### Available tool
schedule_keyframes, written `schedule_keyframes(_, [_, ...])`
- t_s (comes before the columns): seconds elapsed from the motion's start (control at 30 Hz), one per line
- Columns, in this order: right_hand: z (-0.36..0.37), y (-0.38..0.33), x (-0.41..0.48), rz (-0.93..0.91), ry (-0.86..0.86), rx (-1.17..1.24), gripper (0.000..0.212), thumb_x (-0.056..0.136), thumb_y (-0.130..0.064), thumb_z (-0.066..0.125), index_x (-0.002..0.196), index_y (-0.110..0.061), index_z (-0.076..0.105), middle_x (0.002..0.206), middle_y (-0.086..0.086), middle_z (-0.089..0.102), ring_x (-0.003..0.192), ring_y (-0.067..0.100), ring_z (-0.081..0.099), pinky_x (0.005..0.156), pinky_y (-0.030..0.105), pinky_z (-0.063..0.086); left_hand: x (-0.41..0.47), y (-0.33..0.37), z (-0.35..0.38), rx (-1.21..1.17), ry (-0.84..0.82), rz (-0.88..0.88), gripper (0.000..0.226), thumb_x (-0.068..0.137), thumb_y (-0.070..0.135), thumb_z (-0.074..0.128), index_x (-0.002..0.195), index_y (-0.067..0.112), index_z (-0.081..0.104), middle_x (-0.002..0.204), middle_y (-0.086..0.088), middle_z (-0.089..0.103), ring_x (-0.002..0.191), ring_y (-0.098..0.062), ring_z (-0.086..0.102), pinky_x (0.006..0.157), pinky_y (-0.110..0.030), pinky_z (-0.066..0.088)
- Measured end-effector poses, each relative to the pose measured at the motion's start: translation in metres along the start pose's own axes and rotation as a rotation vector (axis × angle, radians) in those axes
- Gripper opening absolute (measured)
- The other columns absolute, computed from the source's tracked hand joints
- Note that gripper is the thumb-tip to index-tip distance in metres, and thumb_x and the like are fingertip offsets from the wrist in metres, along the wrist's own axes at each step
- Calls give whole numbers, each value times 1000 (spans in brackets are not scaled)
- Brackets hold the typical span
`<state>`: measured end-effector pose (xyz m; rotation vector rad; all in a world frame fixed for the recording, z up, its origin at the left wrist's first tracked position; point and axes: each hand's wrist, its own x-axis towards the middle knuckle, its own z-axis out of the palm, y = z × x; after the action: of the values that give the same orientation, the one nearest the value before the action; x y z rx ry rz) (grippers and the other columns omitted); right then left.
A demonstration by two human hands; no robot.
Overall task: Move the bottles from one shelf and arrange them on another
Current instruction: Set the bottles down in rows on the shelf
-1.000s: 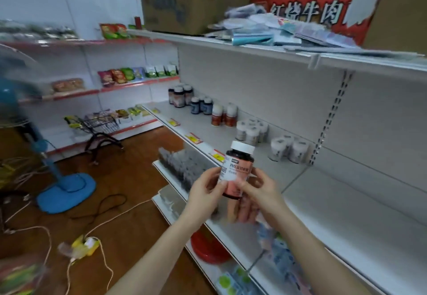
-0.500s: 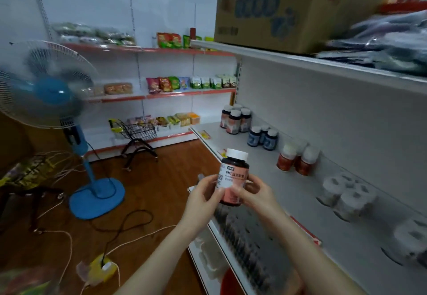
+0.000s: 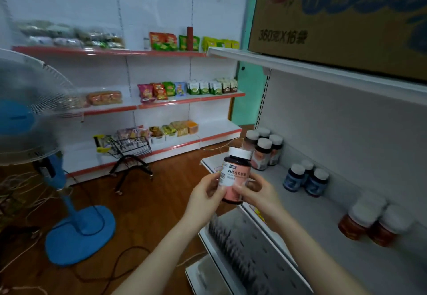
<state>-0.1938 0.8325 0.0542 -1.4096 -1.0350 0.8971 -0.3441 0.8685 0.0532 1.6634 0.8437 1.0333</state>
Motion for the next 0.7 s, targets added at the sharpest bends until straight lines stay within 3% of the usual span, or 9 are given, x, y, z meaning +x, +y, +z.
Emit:
schedule_keyframes(0.17, [39, 10, 61, 56, 114, 16, 47, 76, -13, 71, 120, -14, 55, 109, 4, 66, 99, 12, 63, 80, 26, 54, 76, -34, -42, 0, -155, -35, 37, 88, 13, 54, 125, 15, 49, 111, 10, 53, 91, 10, 50, 70, 5, 42])
schedule_keyframes(0.33, [57, 13, 102, 97, 253, 2, 45, 76, -10, 71, 117, -13, 54, 98, -5, 65, 89, 4, 61, 61, 11, 51, 138, -59, -60, 0, -314, -79, 41, 88, 15, 55, 128, 14, 47, 115, 7, 54, 100, 1, 54, 74, 1, 44])
schedule_keyframes(0.5, [49, 22, 134, 114, 343, -109, 41, 75, -16, 73, 110, -24, 53, 103, -5, 64, 91, 4, 61, 72, 18, 49, 184, -78, -49, 3, -458, -46, 40, 89, 11, 53, 128, 12, 47, 116, 6, 54, 102, -1, 51, 76, 2, 43])
schedule_keyframes(0.63, [34, 31, 162, 94, 325, -173, 25, 77, -14, 71, 89, -32, 60, 88, -16, 65, 77, -10, 62, 62, 6, 48, 219, -89, -33, 43, -568, 4, 39, 89, 8, 53, 127, 7, 47, 110, 7, 53, 100, -2, 52, 74, 2, 43])
schedule_keyframes(0.7, [28, 39, 174, 98, 343, -163, 25, 76, -14, 72, 94, -27, 61, 92, -11, 67, 81, -8, 62, 62, 5, 48, 236, -95, -26, 68, -621, 10, 40, 88, 8, 53, 128, 7, 46, 110, 8, 52, 101, -4, 53, 74, 1, 44])
